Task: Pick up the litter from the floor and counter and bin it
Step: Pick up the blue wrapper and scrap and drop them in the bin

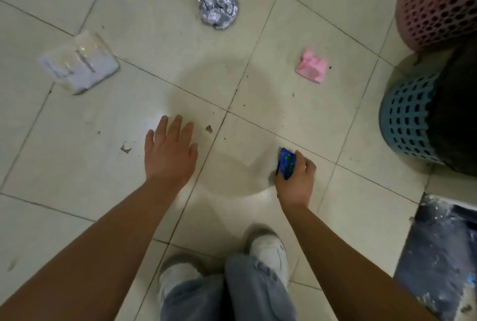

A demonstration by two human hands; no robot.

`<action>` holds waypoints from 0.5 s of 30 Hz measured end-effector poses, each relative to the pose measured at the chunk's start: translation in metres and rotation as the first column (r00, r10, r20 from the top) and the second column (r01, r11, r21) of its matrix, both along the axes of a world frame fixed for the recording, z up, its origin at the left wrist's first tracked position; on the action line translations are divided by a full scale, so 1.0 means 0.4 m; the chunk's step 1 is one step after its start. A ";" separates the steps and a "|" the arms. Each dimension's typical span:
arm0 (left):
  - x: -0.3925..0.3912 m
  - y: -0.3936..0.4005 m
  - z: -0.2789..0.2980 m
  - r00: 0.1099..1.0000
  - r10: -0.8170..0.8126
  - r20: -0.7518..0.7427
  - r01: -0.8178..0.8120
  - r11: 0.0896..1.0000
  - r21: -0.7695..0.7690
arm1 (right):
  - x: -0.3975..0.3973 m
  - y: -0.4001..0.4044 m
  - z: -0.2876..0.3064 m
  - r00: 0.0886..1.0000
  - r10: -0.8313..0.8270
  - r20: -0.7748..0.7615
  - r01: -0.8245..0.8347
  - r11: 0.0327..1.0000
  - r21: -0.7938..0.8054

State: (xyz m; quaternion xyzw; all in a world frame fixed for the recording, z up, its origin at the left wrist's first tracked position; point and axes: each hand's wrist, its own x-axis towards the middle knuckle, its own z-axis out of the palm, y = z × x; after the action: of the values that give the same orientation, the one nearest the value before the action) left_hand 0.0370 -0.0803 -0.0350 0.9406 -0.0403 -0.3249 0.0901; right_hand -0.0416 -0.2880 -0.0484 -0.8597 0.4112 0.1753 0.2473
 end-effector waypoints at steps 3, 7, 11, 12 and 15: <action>0.113 0.046 -0.052 0.991 0.045 0.126 -0.046 0.999 0.002 | 0.142 0.059 -0.028 0.954 0.165 0.249 -0.174 0.985 0.015; 0.239 0.150 -0.070 0.920 0.183 0.346 -0.179 0.983 -0.045 | 0.324 0.164 -0.038 0.718 0.550 0.426 -0.545 0.826 -0.147; 0.298 0.253 -0.074 0.916 0.216 0.338 -0.254 0.965 0.071 | 0.409 0.239 -0.059 0.484 0.768 0.419 -0.721 0.622 -0.306; 0.304 0.266 -0.076 0.932 0.197 0.303 -0.240 0.965 0.111 | 0.419 0.247 -0.064 0.454 0.784 0.424 -0.729 0.600 -0.329; 0.312 0.285 -0.092 0.961 0.141 0.238 -0.180 0.972 0.149 | 0.424 0.257 -0.081 0.437 0.797 0.417 -0.731 0.585 -0.351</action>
State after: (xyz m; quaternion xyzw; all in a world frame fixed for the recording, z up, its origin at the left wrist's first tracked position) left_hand 0.1618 0.0337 -0.0719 0.9757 0.0543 -0.2099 0.0308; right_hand 0.1280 -0.1850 -0.0807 -0.9761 -0.0990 -0.0035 0.1933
